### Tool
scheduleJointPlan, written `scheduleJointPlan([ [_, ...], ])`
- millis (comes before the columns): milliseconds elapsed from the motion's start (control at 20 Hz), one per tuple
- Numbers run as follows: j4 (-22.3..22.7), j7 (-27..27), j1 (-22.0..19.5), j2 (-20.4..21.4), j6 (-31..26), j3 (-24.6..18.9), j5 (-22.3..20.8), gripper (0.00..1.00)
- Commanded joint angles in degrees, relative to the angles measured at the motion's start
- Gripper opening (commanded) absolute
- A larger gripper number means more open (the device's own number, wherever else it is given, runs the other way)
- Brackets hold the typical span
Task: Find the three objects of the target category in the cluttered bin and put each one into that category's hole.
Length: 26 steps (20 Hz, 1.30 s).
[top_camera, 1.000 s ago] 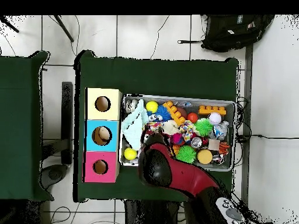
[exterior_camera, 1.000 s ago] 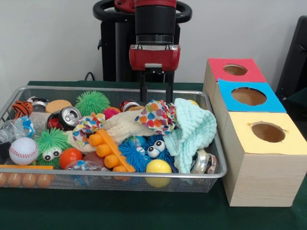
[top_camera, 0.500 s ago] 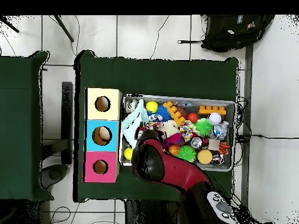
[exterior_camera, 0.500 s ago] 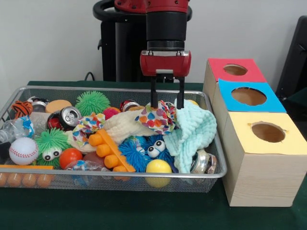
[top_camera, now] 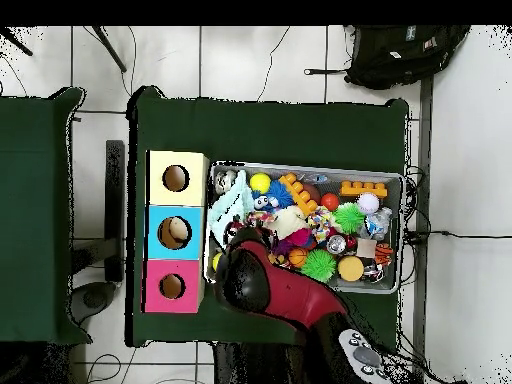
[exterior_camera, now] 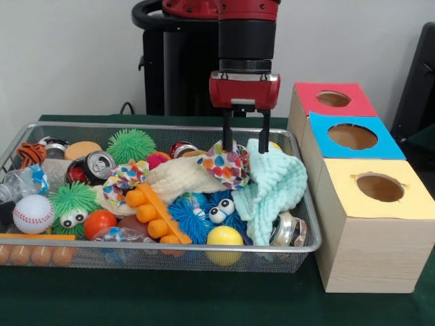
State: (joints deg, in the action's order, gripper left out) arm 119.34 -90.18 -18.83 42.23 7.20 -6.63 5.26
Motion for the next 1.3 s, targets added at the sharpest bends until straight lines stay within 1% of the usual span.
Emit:
scheduleJointPlan([
  [50, -5.30, -6.44, 1.15, 2.24, -12.28, 5.20, 1.96, 1.00],
  [250, -5.28, -6.70, 2.08, 3.42, -13.79, 7.08, 0.78, 1.00],
  [400, -6.26, -6.73, 3.07, 4.71, -16.05, 9.10, 0.40, 1.00],
  [600, -7.05, -7.16, 4.06, 5.54, -17.61, 10.57, 0.03, 1.00],
  [750, -6.84, -7.41, 3.67, 5.33, -16.93, 10.00, -0.18, 1.00],
  [950, -6.04, -7.64, 2.55, 4.27, -14.37, 8.70, -0.62, 1.00],
  [1300, -6.17, -8.31, 1.66, 2.46, -11.81, 6.88, -0.69, 1.00],
])
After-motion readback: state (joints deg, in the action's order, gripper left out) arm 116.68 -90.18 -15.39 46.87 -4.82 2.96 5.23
